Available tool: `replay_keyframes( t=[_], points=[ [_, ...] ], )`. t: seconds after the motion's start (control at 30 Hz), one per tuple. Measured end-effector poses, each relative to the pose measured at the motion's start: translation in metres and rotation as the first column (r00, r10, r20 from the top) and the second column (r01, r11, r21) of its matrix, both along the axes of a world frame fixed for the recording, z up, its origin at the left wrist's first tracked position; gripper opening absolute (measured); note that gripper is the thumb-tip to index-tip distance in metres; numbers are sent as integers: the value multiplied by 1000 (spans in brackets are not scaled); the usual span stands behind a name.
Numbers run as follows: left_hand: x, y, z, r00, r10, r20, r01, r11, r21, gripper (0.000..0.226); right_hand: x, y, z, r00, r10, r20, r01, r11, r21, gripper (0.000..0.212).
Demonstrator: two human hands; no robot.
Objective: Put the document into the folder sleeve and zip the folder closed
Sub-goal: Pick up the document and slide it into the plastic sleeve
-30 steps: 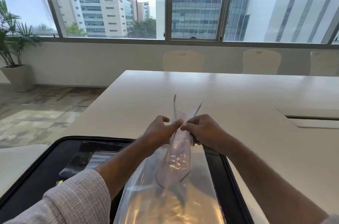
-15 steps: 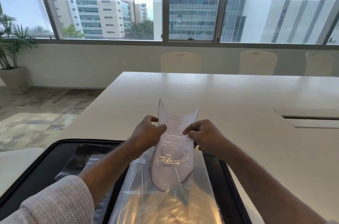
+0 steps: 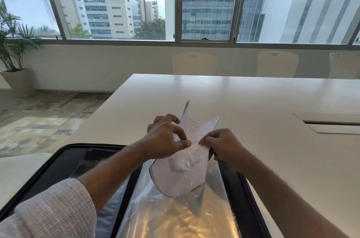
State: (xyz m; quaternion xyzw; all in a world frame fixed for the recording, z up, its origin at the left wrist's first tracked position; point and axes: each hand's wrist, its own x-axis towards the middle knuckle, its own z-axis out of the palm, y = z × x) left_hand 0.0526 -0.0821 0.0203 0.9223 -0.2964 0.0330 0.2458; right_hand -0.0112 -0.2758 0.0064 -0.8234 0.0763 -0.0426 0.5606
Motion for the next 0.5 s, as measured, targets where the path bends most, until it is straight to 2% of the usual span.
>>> replay_keyframes(
  t=[0.13, 0.23, 0.37, 0.5],
  points=[
    [-3, -10, -2, 990, 22, 140, -18, 999, -26, 18, -6, -8, 8, 985, 158, -65, -150, 983, 107, 18],
    [-3, -11, -2, 992, -38, 122, 39, 999, -7, 18, -8, -15, 10, 977, 184, -104, -167, 974, 154, 16],
    [-11, -17, 1, 975, -215, 51, 208, 972, 113, 30, -5, -17, 5, 985, 98, -142, -59, 965, 256, 19],
    [-18, -27, 8, 976, -219, -6, 219, 973, 69, 25, 7, -19, -4, 970, -125, -209, 196, 909, 367, 27]
  ],
)
